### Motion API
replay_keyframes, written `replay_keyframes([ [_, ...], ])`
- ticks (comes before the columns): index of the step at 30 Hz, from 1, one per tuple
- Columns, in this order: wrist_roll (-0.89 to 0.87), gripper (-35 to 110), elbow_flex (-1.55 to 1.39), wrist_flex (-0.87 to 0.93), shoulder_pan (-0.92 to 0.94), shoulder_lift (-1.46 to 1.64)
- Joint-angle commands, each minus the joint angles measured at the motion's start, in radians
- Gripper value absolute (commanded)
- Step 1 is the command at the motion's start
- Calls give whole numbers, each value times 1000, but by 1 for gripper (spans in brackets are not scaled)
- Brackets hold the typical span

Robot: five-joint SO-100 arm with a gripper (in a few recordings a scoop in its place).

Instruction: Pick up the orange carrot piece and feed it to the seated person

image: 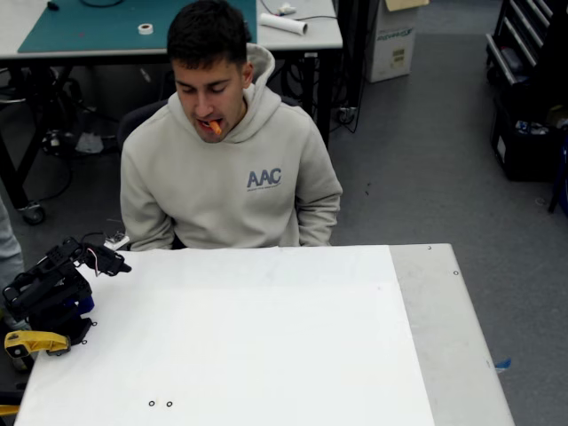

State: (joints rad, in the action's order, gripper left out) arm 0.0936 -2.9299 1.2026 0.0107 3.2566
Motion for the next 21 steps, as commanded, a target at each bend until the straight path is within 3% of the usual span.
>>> replay_keyframes([
  [1, -18, -2, 17, 9, -5, 18],
  [21, -66, -2, 18, 9, -5, 25],
])
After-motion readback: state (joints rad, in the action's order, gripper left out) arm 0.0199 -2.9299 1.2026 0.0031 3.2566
